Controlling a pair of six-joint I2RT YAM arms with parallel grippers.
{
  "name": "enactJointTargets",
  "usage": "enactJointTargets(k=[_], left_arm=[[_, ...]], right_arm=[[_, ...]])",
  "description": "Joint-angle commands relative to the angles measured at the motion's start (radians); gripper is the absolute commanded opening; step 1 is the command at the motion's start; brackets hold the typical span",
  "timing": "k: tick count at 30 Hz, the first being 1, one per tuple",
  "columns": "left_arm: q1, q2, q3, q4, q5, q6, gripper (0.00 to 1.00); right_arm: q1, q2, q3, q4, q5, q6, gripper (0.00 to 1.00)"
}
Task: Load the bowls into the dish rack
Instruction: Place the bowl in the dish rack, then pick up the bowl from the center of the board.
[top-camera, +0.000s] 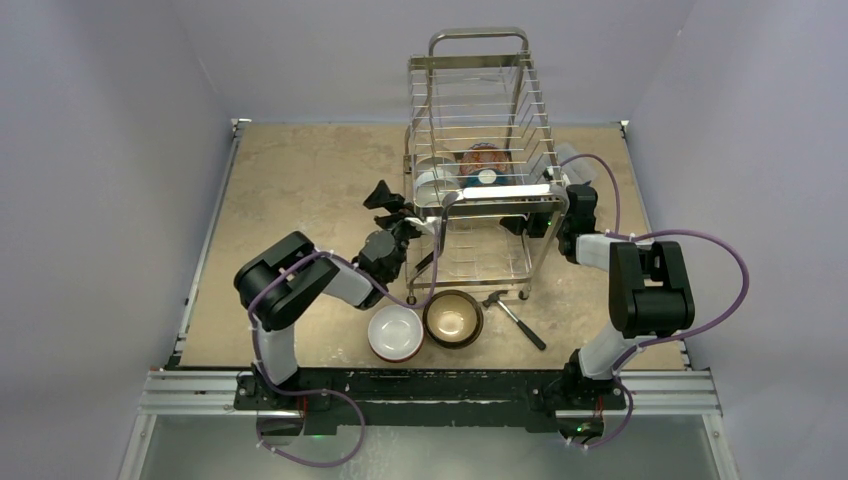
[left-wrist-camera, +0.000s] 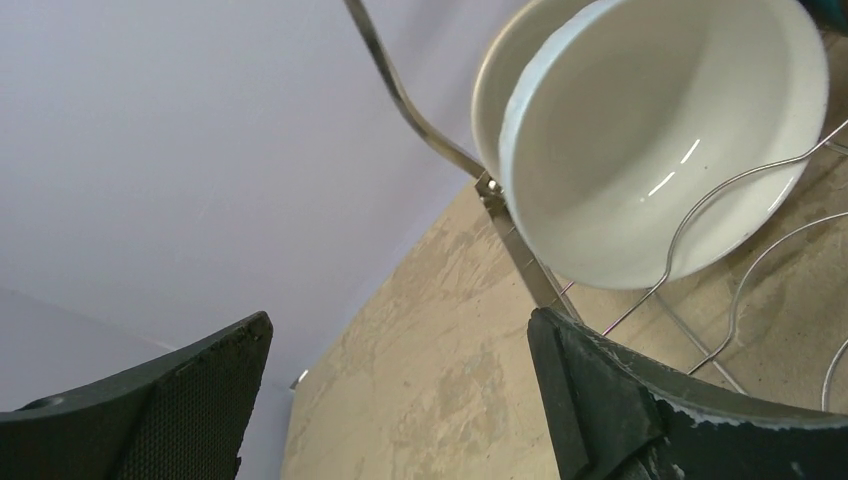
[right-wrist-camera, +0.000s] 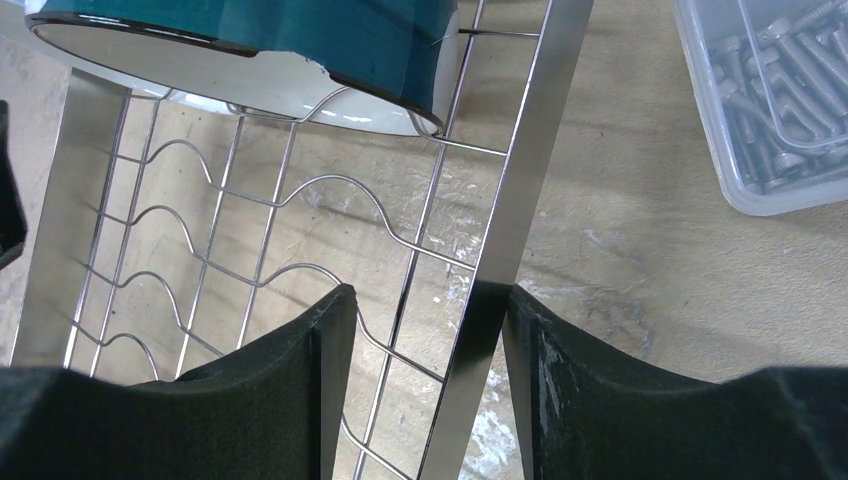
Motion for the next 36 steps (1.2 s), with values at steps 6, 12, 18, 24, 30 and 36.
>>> enactJointTargets(k=[6, 12, 18, 24, 30, 36], left_arm=[[0.023, -0.176, -0.102, 0.021, -0.182, -0.267, 0.98], [0.041, -0.327, -0.162, -0.224, -0.399, -0.584, 0.98], [0.045, -0.574, -0.241, -0.617, -0.401, -0.998, 0.98], [0.046, -0.841, -0.195, -1.241, -0.266, -1.454, 0.98], [0.046, -1.006, -0.175, -1.677, -0.106, -1.767, 0.97], [0.045, -1.123, -0.187, -1.803, 0.131, -1.844, 0.91]], right_arm=[[0.026, -0.073, 0.011, 0.041, -0.096, 0.001, 0.57], [0.026, -0.087, 0.011, 0.036, -0.087, 0.001, 0.59], [0.026, -0.091, 0.011, 0.033, -0.079, 0.001, 0.63], [0.026, -0.106, -0.001, 0.040, -0.042, 0.002, 0.71], [0.026, -0.119, -0.012, 0.046, -0.016, 0.010, 0.75], [0.025, -0.113, -0.017, 0.068, -0.035, 0.033, 0.77]])
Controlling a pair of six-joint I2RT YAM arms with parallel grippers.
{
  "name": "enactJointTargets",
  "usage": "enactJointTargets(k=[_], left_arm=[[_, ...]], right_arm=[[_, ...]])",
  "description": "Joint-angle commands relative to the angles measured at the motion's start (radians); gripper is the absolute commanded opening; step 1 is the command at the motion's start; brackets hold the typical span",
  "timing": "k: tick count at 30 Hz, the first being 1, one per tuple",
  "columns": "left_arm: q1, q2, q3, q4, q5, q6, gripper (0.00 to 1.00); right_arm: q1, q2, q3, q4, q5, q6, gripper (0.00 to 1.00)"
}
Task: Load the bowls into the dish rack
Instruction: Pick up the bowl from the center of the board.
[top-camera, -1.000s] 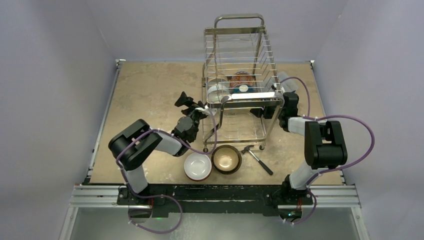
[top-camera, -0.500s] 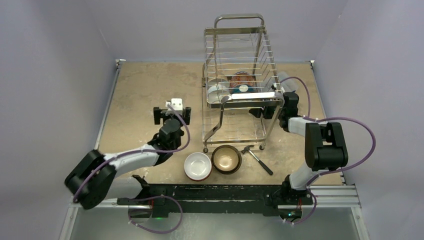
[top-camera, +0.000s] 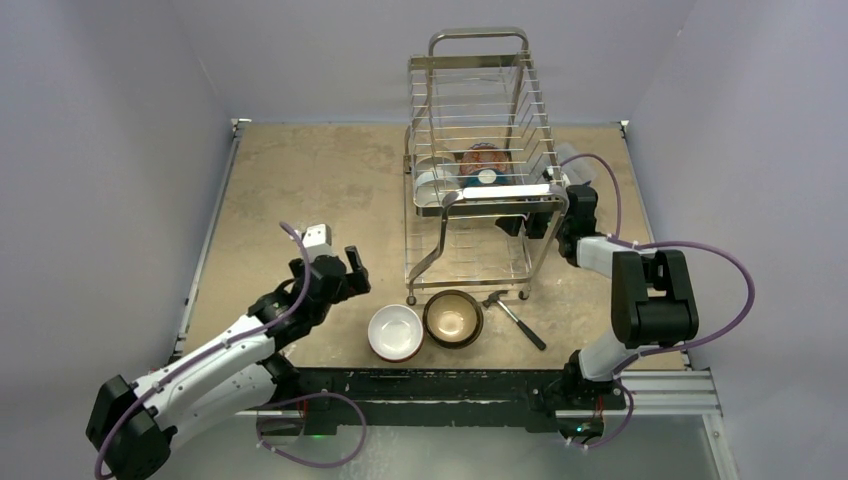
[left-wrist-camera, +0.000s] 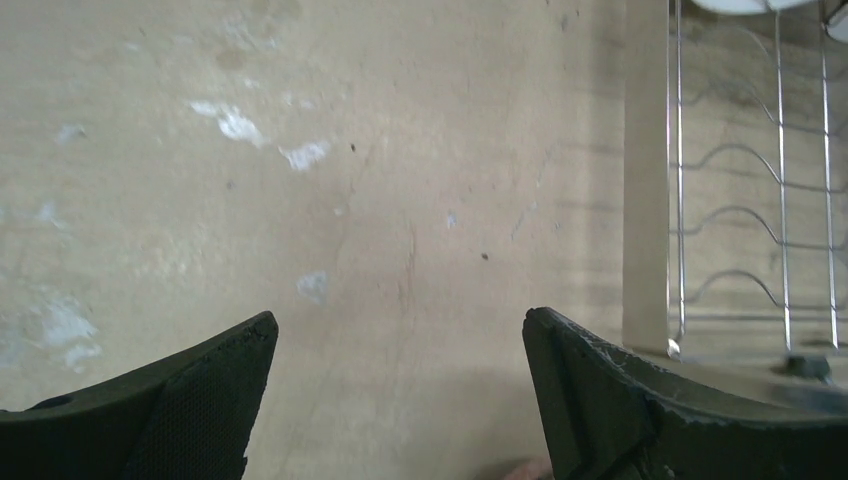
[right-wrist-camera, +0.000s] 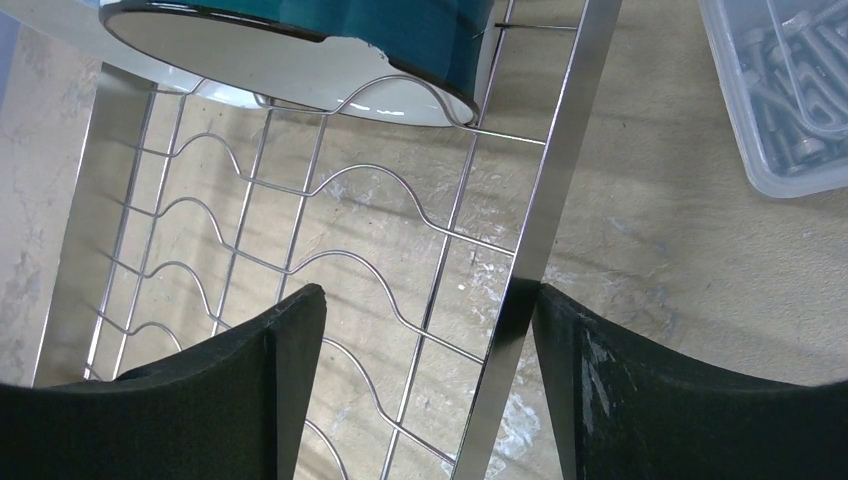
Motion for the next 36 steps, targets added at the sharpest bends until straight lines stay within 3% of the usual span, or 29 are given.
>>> enactJointTargets(k=[1, 9, 15, 27, 30, 36], left_arm=[[0.001, -0.085, 0.027, -0.185, 0.210, -0.139, 0.90], [0.000, -0.190, 0.039, -0.196, 0.410, -0.092, 0.81], [0.002, -0.097, 0.056, -0.171, 0.586, -0.038, 0.74], [-0.001, 0.065, 0.086, -0.158, 0.687, 0.010, 0.58], [-0.001, 0.043, 0.099, -0.171, 0.686, 0.014, 0.57], [-0.001, -0.027, 0.101, -0.173, 0.717, 0.012, 0.68]], right_arm=[[0.011, -0.050, -0.004, 0.111, -0.060, 0.032, 0.77], [0.010, -0.034, -0.012, 0.179, -0.120, 0.082, 0.78], [0.011, -0.037, -0.011, 0.171, -0.111, 0.077, 0.79], [0.011, -0.029, -0.008, 0.178, -0.120, 0.083, 0.80], [0.012, -0.030, -0.009, 0.185, -0.119, 0.088, 0.80], [0.011, -0.028, -0.015, 0.194, -0.119, 0.091, 0.80]])
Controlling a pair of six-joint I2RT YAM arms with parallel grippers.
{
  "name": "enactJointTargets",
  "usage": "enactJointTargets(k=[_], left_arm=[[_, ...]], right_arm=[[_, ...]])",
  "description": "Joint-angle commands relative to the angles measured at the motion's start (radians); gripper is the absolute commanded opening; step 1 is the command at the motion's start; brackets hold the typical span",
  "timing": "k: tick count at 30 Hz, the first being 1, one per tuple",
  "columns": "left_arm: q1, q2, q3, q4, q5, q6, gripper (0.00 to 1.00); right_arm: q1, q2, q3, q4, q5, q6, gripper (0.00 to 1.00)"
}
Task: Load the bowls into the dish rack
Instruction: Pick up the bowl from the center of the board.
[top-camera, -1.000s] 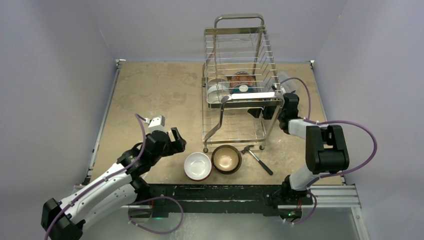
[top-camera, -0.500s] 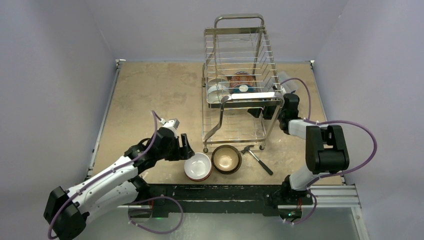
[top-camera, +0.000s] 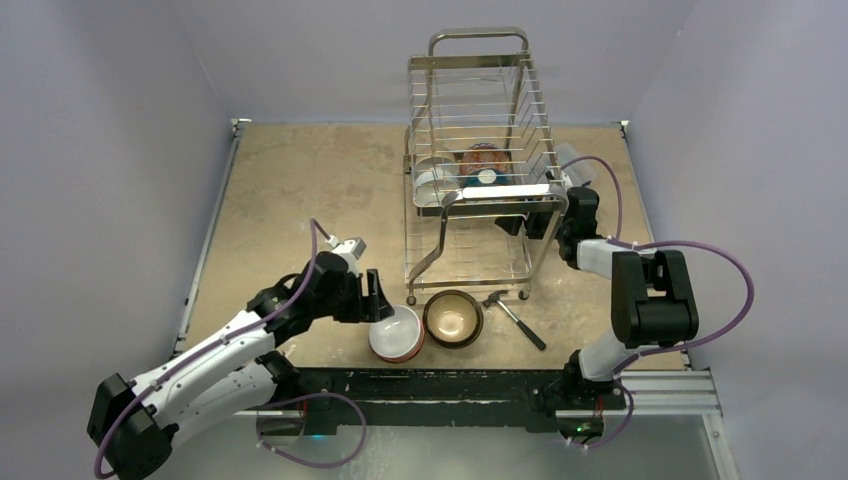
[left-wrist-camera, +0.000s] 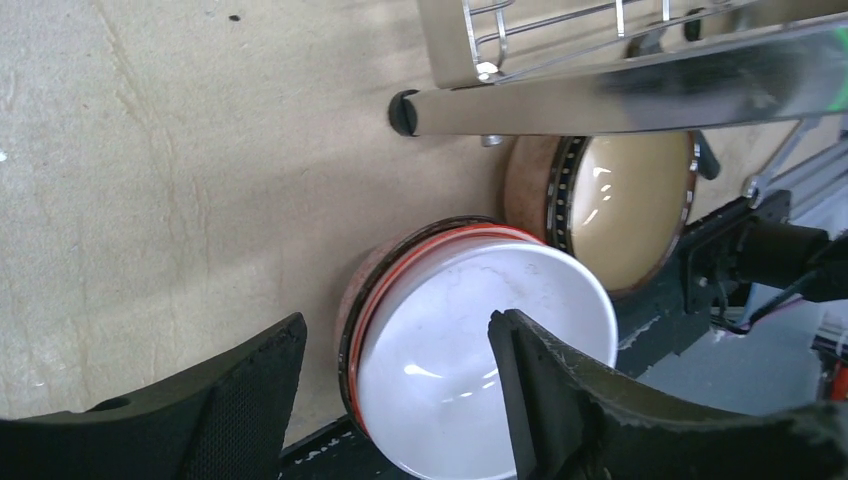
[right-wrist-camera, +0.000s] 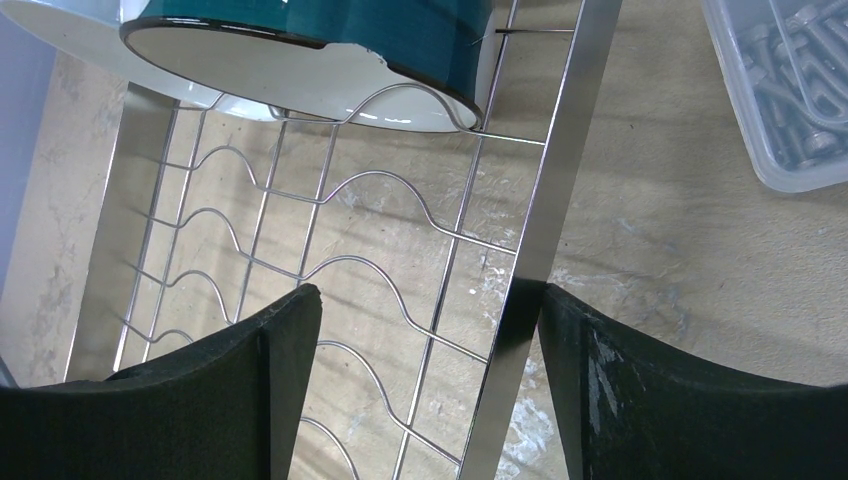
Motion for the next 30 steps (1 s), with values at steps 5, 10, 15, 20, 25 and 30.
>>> enactJointTargets(k=[5, 10, 15, 20, 25, 30], left_arm=[[-0.002, -0.040, 0.040, -0.036, 0.053, -0.005, 0.68], [-0.003, 0.006, 0.034, -0.049, 0.064, -0.021, 0.68], [-0.012, 0.052, 0.023, -0.043, 0.078, -0.028, 0.67], [-0.028, 0.107, 0.019, -0.030, 0.085, -0.026, 0.62], [-0.041, 0.125, 0.015, -0.024, 0.076, -0.032, 0.51], [-0.054, 0.112, 0.022, -0.029, 0.058, -0.031, 0.26]], right_arm=[[0.017, -0.032, 0.011, 0.128, -0.100, 0.028, 0.80], [0.016, -0.069, 0.018, 0.073, -0.073, 0.023, 0.80], [0.017, -0.127, 0.017, 0.052, -0.054, 0.024, 0.81], [0.015, -0.165, 0.011, 0.038, -0.036, 0.033, 0.81], [0.015, -0.180, 0.015, 0.017, -0.023, 0.028, 0.81], [0.015, -0.193, 0.011, 0.011, 0.008, 0.036, 0.81]])
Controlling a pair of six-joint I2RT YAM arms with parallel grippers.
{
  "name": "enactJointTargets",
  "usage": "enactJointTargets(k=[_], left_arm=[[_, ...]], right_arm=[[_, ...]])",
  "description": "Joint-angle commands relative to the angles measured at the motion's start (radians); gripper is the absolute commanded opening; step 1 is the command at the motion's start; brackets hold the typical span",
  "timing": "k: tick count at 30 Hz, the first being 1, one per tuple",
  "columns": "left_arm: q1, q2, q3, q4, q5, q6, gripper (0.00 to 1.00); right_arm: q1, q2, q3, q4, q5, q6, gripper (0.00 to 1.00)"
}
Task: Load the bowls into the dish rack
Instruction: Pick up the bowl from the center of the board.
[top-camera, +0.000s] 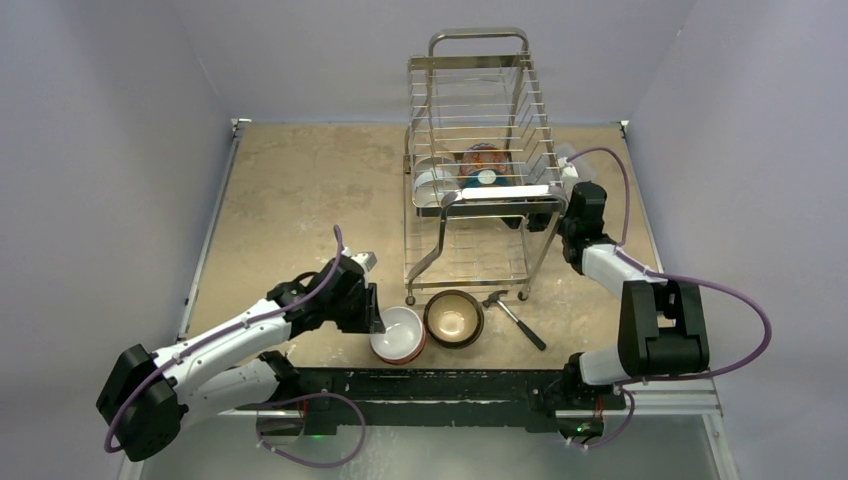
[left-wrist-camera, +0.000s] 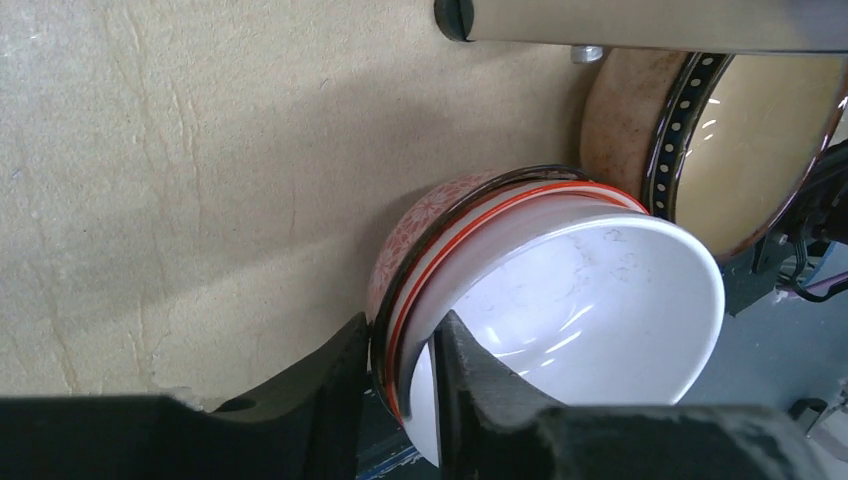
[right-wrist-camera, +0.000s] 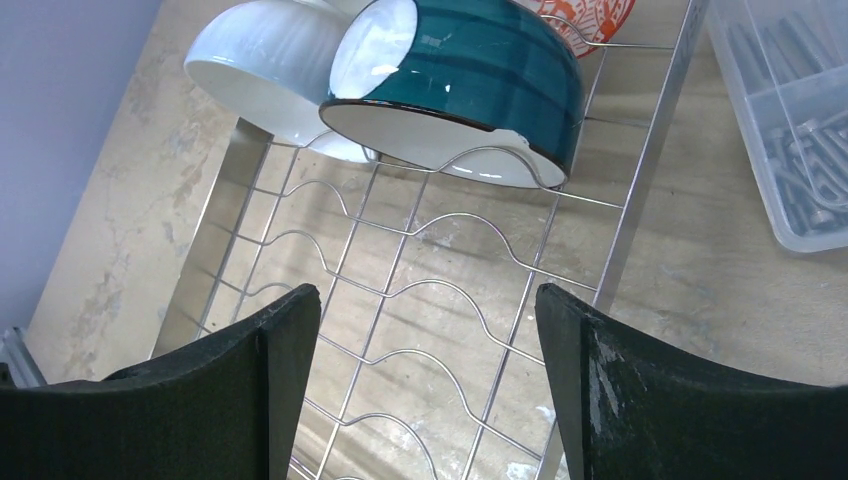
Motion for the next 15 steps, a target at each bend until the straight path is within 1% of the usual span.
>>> enactJointTargets(k=[1, 3, 6, 10, 13, 15], left_arm=[[-0.016, -0.017, 0.023, 0.021, 0.006, -0.006, 0.24], [-0.021, -0.023, 0.041, 0.005, -0.005, -0.004, 0.19], [-0.023, -0.023, 0.090, -0.071, -0.061, 0.002, 0.17], [-0.025, -0.020, 0.144, -0.167, -0.153, 0.004, 0.10], [-0.024, -0.027, 0.163, -0.191, -0.159, 0.021, 0.12], [-0.027, -0.033, 0.166, -0.195, -0.160, 0.033, 0.18]], right_arm=[[0.004, -0.030, 0.016, 0.036, 0.003, 0.021, 0.81], [0.003, -0.032, 0.015, 0.030, 0.016, 0.024, 0.82], [0.002, -0.035, 0.016, 0.030, 0.024, 0.028, 0.82], [0.002, -0.033, 0.015, 0.029, 0.022, 0.026, 0.83], [0.002, -0.032, 0.015, 0.031, 0.019, 0.028, 0.83], [0.002, -0.031, 0.015, 0.034, 0.015, 0.029, 0.83]])
